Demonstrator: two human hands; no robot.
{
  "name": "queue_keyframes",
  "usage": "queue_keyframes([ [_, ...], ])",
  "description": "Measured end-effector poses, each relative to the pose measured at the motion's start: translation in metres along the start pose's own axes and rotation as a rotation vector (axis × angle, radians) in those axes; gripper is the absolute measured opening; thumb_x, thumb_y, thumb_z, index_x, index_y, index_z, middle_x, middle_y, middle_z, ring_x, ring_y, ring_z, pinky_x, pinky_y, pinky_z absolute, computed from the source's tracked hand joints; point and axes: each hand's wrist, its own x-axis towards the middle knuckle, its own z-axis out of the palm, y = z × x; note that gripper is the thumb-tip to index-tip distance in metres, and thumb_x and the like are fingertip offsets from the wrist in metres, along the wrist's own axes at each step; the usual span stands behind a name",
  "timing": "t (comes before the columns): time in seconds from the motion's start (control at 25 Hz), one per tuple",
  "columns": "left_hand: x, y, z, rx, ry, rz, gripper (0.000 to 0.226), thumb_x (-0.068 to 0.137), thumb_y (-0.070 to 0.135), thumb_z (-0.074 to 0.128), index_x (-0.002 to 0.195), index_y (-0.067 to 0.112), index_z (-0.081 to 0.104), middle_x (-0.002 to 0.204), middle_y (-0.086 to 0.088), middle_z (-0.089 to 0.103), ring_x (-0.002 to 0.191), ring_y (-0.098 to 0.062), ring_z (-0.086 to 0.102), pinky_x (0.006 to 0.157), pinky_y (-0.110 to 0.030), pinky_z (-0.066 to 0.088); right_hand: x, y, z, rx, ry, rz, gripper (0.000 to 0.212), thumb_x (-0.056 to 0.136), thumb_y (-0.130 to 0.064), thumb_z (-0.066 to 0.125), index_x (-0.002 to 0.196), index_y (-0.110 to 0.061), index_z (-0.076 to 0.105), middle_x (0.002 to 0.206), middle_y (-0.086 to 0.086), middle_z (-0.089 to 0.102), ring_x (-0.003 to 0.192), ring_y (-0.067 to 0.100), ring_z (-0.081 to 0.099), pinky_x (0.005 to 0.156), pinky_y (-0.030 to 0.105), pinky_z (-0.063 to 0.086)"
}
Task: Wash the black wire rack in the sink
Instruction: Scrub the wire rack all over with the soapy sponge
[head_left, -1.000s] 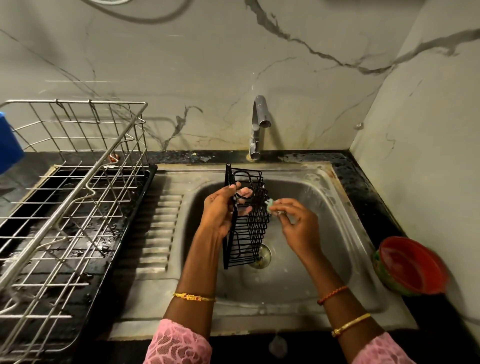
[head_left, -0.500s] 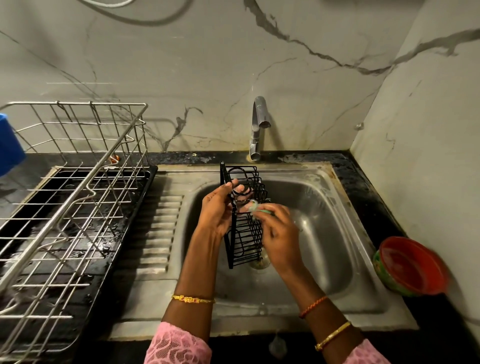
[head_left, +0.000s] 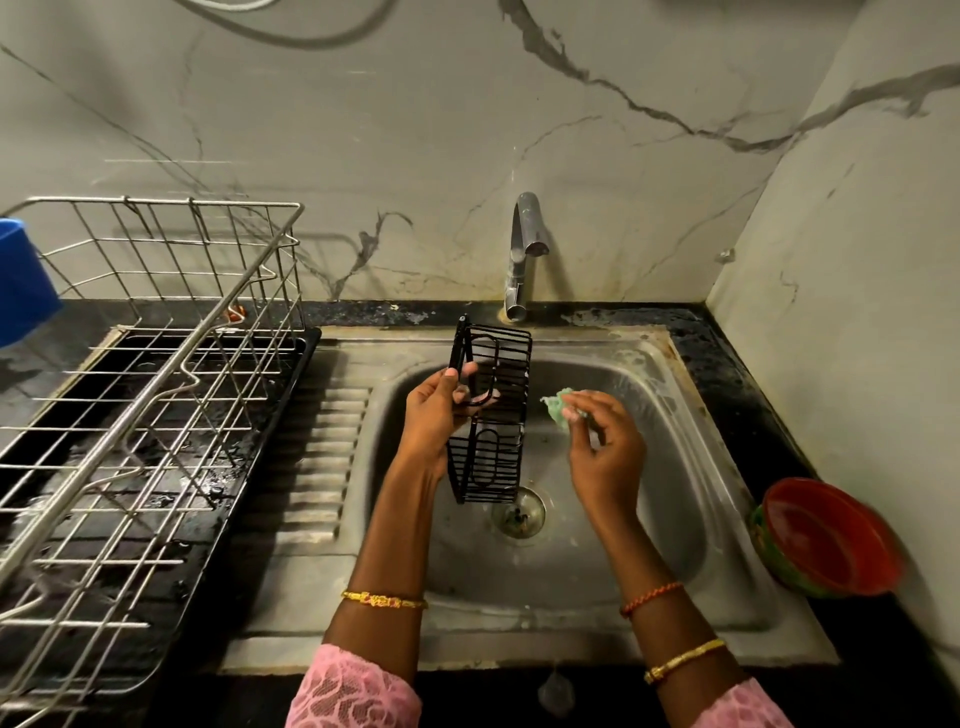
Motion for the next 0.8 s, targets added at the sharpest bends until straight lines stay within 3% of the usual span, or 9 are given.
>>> queue_keyframes([
  [0.08, 0.001, 0.0, 0.002, 0.074, -0.015, 0.043, 0.028, 0.102, 0.014, 0.04, 0.098, 0.005, 0.066, 0.052, 0.005, 0.048, 0.067, -0.019, 0.06, 0.066, -0.026, 0.057, 0.006, -0.012, 0.008, 0.046, -0.096, -0.079, 0.019, 0.083, 0.003, 0.063, 0.1, -0.004, 0.069, 0.102, 0.003, 0.062, 0.097, -0.007, 0.056, 0.084, 0.013, 0.049],
  [0.2, 0.0, -0.002, 0.005, 0.153, -0.044, 0.063, 0.029, 0.102, 0.017, 0.04, 0.099, 0.01, 0.068, 0.071, -0.01, 0.056, 0.072, -0.019, 0.057, 0.07, -0.025, 0.053, 0.005, -0.032, 0.029, 0.035, -0.291, -0.181, 0.015, 0.082, -0.001, 0.065, 0.095, -0.005, 0.072, 0.099, 0.004, 0.064, 0.096, 0.01, 0.058, 0.085, 0.017, 0.049],
  [0.36, 0.004, -0.006, -0.002, 0.133, -0.018, 0.05, 0.03, 0.101, 0.02, 0.044, 0.091, 0.013, 0.071, 0.087, -0.017, 0.05, 0.083, -0.031, 0.052, 0.066, -0.025, 0.055, -0.001, -0.011, 0.018, 0.063, -0.279, -0.052, 0.018, 0.083, 0.004, 0.062, 0.095, -0.006, 0.071, 0.098, 0.001, 0.064, 0.095, 0.006, 0.059, 0.085, 0.014, 0.048],
  [0.44, 0.004, -0.005, -0.005, 0.103, -0.009, 0.041, 0.031, 0.1, 0.02, 0.044, 0.089, 0.012, 0.071, 0.077, -0.015, 0.048, 0.079, -0.032, 0.055, 0.063, -0.028, 0.056, -0.011, 0.002, 0.006, 0.114, -0.256, 0.057, 0.019, 0.082, 0.004, 0.064, 0.093, -0.009, 0.071, 0.094, -0.006, 0.065, 0.092, 0.002, 0.062, 0.082, 0.019, 0.051],
  [0.52, 0.001, 0.0, -0.004, 0.08, -0.015, 0.039, 0.03, 0.1, 0.017, 0.043, 0.089, 0.009, 0.069, 0.058, -0.009, 0.047, 0.063, -0.023, 0.064, 0.059, -0.027, 0.057, -0.014, 0.001, 0.004, 0.176, -0.234, 0.104, 0.02, 0.082, 0.005, 0.064, 0.093, -0.01, 0.07, 0.093, -0.007, 0.066, 0.091, 0.003, 0.063, 0.081, 0.02, 0.052],
  [0.6, -0.004, 0.004, -0.003, 0.098, -0.024, 0.057, 0.027, 0.101, 0.016, 0.042, 0.092, 0.007, 0.066, 0.044, 0.006, 0.049, 0.052, -0.013, 0.063, 0.059, -0.024, 0.056, -0.006, -0.013, 0.011, 0.201, -0.239, 0.037, 0.019, 0.083, 0.003, 0.063, 0.095, -0.009, 0.07, 0.095, 0.0, 0.067, 0.093, 0.009, 0.064, 0.082, 0.019, 0.051],
  [0.72, -0.009, 0.006, 0.0, 0.112, -0.017, 0.055, 0.027, 0.101, 0.018, 0.042, 0.093, 0.01, 0.066, 0.039, 0.007, 0.049, 0.051, -0.008, 0.059, 0.06, -0.023, 0.056, 0.004, -0.032, 0.024, 0.138, -0.28, -0.123, 0.017, 0.083, 0.002, 0.064, 0.096, -0.006, 0.071, 0.097, 0.005, 0.066, 0.094, 0.013, 0.062, 0.084, 0.019, 0.05],
  [0.8, -0.009, 0.006, 0.0, 0.084, -0.018, 0.047, 0.027, 0.101, 0.018, 0.042, 0.093, 0.01, 0.066, 0.038, 0.008, 0.046, 0.055, -0.013, 0.061, 0.061, -0.023, 0.056, -0.002, -0.026, 0.022, 0.136, -0.274, -0.12, 0.018, 0.084, 0.002, 0.063, 0.098, -0.006, 0.071, 0.098, 0.003, 0.065, 0.096, 0.009, 0.061, 0.085, 0.018, 0.049],
])
